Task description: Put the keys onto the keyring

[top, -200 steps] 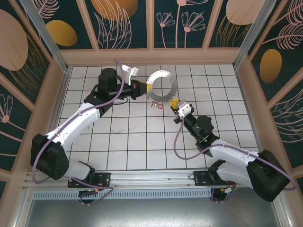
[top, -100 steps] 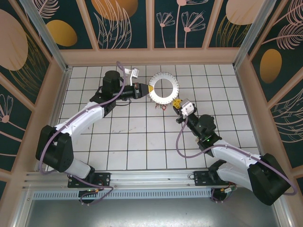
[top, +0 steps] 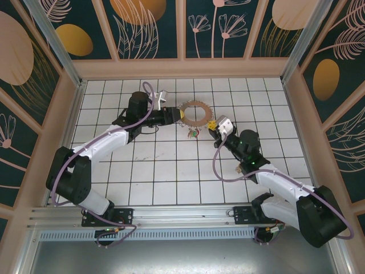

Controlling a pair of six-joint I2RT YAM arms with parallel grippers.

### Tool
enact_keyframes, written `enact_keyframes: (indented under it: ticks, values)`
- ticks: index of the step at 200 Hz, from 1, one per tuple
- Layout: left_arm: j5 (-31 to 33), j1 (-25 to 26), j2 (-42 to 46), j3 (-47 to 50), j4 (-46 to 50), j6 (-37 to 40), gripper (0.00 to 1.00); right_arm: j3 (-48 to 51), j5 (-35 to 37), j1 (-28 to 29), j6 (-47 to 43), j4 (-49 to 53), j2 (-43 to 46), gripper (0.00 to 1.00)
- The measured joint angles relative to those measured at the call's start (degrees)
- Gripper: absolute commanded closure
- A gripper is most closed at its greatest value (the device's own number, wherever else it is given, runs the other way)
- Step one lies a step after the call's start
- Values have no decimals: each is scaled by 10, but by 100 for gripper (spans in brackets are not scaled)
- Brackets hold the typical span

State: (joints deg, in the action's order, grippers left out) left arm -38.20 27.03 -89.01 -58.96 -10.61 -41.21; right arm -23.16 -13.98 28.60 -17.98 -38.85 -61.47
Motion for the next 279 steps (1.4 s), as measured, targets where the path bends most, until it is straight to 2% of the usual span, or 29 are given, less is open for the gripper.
enact_keyframes:
  ticks: [71,128,173,195,226,245,279]
  values:
    - [66,0,-7,87,-9,-2,40,-75,-45,-10,17,114,-80,100]
    - [119,0,11,139,-33,-1,40,-130,-71,-18,-12,208,-115,100]
    - [166,0,88,145,-61,61,44,-146,-89,-4,-91,257,-118,100]
    - [148,0,119,169,-123,103,48,-146,-120,-1,-133,272,-118,100]
    - [81,0,128,211,-209,165,53,-146,-148,6,-174,302,-118,100]
    - [43,2,127,214,-216,222,57,-146,-169,7,-191,308,-118,100]
    - [-3,4,127,207,-211,332,57,-154,-196,7,-212,327,-118,100]
